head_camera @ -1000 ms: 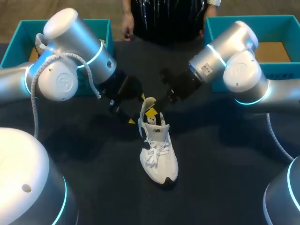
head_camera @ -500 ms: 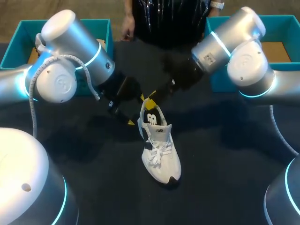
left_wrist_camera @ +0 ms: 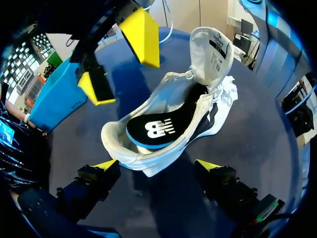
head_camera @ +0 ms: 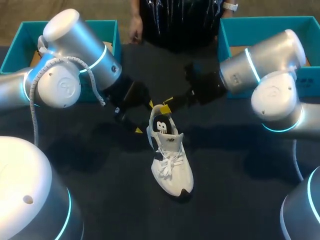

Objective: Take the shoe out of the shoebox, open the shoe tongue, remove and reinsert the insole, then place the shoe into the shoebox

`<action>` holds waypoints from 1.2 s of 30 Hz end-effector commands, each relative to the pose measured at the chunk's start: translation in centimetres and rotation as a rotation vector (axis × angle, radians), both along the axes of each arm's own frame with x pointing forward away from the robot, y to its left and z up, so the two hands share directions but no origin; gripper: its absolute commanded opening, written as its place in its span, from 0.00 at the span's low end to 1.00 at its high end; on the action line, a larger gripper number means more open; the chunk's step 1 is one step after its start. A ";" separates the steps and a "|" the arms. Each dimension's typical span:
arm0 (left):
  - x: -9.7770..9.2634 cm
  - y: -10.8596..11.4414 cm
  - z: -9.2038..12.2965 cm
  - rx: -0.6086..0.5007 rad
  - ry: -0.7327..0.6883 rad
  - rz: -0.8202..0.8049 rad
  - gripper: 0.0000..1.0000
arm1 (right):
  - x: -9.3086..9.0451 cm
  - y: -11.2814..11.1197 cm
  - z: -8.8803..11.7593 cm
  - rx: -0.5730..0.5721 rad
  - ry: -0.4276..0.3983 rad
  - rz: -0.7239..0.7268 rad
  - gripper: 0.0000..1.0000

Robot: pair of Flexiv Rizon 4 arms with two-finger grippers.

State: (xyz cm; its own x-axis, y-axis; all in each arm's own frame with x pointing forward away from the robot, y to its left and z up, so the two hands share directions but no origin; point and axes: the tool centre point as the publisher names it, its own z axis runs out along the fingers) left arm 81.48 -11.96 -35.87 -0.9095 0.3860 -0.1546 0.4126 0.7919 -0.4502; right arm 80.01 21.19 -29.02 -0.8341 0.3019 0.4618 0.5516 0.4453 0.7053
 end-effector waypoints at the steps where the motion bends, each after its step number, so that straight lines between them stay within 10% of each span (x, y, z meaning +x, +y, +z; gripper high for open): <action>1: -0.2 0.1 -0.1 -0.004 -0.001 0.000 1.00 | -0.3 -0.1 1.1 -0.120 -0.010 -0.048 0.00; 14: -0.1 1.3 0.6 0.005 0.001 0.022 1.00 | -0.3 -0.1 1.1 -0.120 -0.010 -0.048 0.00; 36: -0.7 5.4 4.2 0.055 -0.019 0.004 1.00 | -1.1 0.7 -0.9 -0.447 0.079 -0.275 0.00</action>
